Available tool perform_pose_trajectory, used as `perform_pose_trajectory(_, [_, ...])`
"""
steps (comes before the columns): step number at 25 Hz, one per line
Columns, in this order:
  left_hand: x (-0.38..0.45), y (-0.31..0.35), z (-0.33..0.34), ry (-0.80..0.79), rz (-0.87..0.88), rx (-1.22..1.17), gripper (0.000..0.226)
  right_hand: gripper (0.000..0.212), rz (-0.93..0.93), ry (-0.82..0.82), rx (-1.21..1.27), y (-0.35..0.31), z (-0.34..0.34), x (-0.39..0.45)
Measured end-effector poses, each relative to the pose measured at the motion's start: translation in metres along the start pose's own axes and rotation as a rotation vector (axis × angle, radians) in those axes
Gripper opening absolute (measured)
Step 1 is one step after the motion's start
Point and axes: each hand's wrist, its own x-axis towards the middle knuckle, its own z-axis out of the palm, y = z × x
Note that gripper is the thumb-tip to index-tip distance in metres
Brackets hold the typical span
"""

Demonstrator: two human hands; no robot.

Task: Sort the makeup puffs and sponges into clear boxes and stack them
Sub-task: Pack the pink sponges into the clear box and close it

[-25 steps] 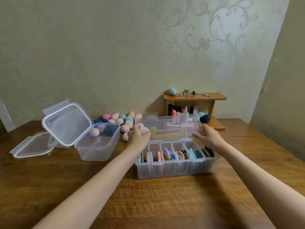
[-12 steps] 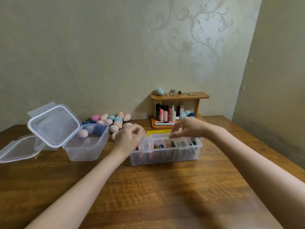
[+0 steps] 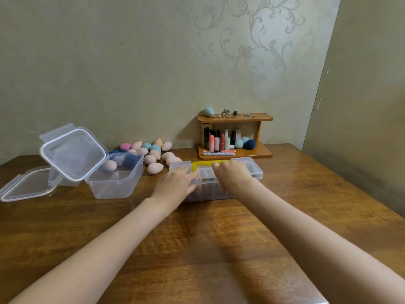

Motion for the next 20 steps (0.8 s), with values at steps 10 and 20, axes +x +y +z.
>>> perform_pose_trajectory(10, [0.062,0.049,0.031,-0.078,0.101,0.022,0.057,0.043,0.213,-0.165,-0.084,0.063,0.012,-0.003])
perform_pose_trajectory(20, [-0.002,-0.099,0.002,0.095,-0.397,0.017,0.042,0.048,-0.286,0.021,0.378,-0.067,-0.012,0.101])
